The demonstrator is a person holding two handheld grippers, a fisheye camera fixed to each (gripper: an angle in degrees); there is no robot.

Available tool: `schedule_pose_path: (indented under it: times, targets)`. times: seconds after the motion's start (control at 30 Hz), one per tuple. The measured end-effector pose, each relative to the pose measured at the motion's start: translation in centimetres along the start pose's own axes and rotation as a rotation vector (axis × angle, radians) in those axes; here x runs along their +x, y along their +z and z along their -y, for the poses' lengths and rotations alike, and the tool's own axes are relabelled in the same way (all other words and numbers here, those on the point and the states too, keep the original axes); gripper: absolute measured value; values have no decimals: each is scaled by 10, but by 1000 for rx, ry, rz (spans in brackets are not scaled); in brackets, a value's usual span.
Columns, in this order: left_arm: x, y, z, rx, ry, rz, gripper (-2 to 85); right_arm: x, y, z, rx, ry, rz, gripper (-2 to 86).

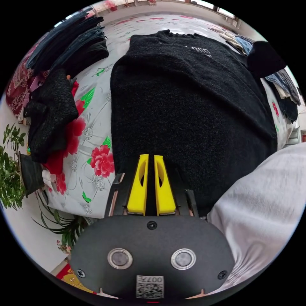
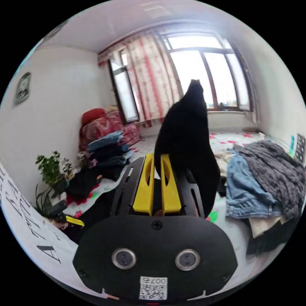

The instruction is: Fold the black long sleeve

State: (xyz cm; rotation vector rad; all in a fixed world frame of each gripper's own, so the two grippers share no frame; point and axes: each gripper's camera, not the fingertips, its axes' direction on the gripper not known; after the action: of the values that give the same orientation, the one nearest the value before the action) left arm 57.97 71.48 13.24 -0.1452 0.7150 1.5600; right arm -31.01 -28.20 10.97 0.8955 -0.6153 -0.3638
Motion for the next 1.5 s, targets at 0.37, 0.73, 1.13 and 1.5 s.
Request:
schedule_pose_path:
  times: [0.37, 0.73, 1.13, 1.5]
  targets:
    - [-61, -32, -50, 239, -427, -265, 50, -173, 99, -167, -577, -345, 429, 57]
    - [-136, -40, 17, 363, -446, -391, 102, -127, 227, -256, -962, -612, 62, 49]
    - [-124, -69, 8, 337, -159, -517, -6, -78, 177, -268, -996, -542, -8, 2]
    - [-124, -47, -83, 227, -306, -471, -6, -18, 219, -195, -807, -1, 63, 34]
